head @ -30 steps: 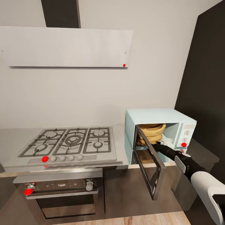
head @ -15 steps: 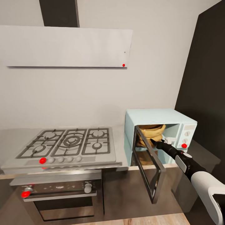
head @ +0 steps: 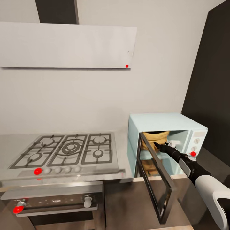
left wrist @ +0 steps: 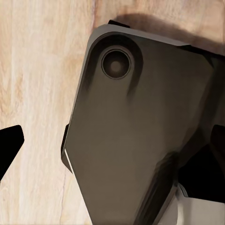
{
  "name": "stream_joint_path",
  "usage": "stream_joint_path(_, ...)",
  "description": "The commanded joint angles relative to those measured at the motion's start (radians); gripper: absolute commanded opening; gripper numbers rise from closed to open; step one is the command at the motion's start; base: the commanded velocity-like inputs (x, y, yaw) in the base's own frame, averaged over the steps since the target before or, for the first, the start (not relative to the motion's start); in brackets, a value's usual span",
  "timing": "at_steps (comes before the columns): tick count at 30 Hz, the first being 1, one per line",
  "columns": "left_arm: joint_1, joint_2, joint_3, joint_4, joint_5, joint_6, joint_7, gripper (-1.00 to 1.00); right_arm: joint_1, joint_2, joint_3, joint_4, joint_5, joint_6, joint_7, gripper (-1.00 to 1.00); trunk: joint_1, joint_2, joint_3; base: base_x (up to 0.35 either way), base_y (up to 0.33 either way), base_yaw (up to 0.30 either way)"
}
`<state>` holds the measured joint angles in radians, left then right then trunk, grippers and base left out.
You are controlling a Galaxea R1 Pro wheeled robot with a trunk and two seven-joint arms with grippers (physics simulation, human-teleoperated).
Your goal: In the kitchen, take the popcorn bag from the countertop, put it into the microwave, and heat it until the popcorn is cooked so the cooked popcorn ends up inside the bag.
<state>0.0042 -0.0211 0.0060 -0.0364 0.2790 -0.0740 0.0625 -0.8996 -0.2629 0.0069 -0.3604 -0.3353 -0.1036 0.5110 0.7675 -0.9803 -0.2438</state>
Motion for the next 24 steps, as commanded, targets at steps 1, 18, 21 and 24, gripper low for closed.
stream_joint_path(1,0.000,-0.001,0.000,-0.002,0.003,-0.001,0.003,1.00,-0.001,-0.001,0.001,0.001,-0.005,-0.002,0.004,1.00,0.001,-0.001,-0.001,0.303,0.000,0.000)
stream_joint_path(18,0.000,-0.002,0.000,-0.002,0.004,-0.001,0.004,1.00,-0.001,-0.013,0.006,0.001,0.007,0.000,0.024,1.00,0.001,-0.001,-0.001,0.039,0.000,0.000)
stream_joint_path(21,0.000,-0.001,0.001,-0.002,0.005,-0.001,0.005,1.00,-0.001,-0.016,0.008,0.001,0.007,0.002,0.018,1.00,0.001,-0.001,-0.001,-0.113,0.000,0.000)
stream_joint_path(24,0.000,-0.002,0.001,-0.002,0.005,-0.001,0.005,1.00,-0.001,-0.019,0.009,-0.001,0.007,0.005,0.015,1.00,0.001,-0.001,-0.001,-0.300,0.000,0.000)
